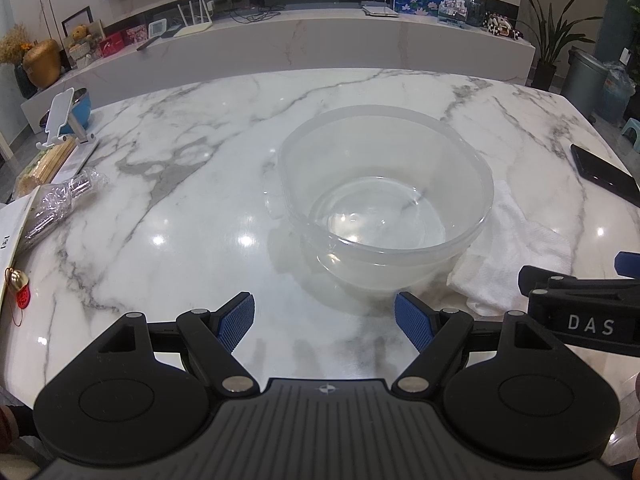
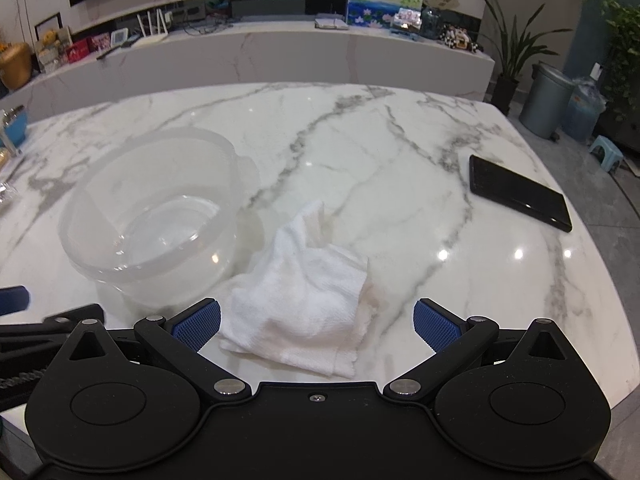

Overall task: Clean bowl
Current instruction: 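Move the right gripper to the white cloth and close on it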

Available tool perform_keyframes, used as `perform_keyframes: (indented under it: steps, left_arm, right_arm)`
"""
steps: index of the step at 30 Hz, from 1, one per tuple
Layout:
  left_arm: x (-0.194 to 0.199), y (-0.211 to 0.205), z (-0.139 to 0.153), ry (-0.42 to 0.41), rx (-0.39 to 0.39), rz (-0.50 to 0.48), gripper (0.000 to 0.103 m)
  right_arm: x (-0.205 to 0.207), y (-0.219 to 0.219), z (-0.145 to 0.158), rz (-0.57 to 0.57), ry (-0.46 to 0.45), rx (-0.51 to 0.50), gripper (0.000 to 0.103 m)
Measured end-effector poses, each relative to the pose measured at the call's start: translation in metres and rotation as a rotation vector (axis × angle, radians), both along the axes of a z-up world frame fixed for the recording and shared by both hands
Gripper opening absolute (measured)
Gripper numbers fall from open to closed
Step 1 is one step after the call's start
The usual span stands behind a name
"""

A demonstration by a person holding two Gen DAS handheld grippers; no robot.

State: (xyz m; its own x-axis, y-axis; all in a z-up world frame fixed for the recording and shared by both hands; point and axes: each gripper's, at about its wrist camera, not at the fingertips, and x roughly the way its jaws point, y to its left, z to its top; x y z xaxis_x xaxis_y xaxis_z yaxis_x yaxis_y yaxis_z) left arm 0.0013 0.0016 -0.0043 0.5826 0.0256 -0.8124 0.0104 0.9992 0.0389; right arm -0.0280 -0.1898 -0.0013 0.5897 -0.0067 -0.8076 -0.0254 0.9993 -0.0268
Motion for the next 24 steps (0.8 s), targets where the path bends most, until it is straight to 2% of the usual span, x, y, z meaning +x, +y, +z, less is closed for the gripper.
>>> perform_keyframes:
  steps: [6,8,14,15,17,24]
  left_arm:
    - [0.001,0.001,-0.001,0.007,-0.002,-0.001,0.077]
    - [0.001,0.001,-0.002,0.008,-0.002,0.001,0.077]
    - [0.005,0.004,-0.006,0.023,0.0,0.016,0.077]
    - [0.005,0.004,-0.007,0.024,0.0,0.017,0.077]
    - [0.006,0.004,-0.009,0.028,0.001,0.019,0.077]
    - [0.009,0.001,-0.015,0.047,0.011,0.017,0.077]
  right_arm:
    - [0.007,0.0,-0.012,0.021,0.031,0.024,0.102]
    - [0.013,-0.001,-0.015,0.023,0.051,0.072,0.102]
    - [0.023,0.009,-0.018,0.045,0.041,0.015,0.102]
    - [0.024,0.01,-0.018,0.048,0.04,0.018,0.1]
    - [0.025,0.009,-0.018,0.049,0.046,0.034,0.086]
    - [0.029,0.01,-0.031,0.06,0.08,0.052,0.084]
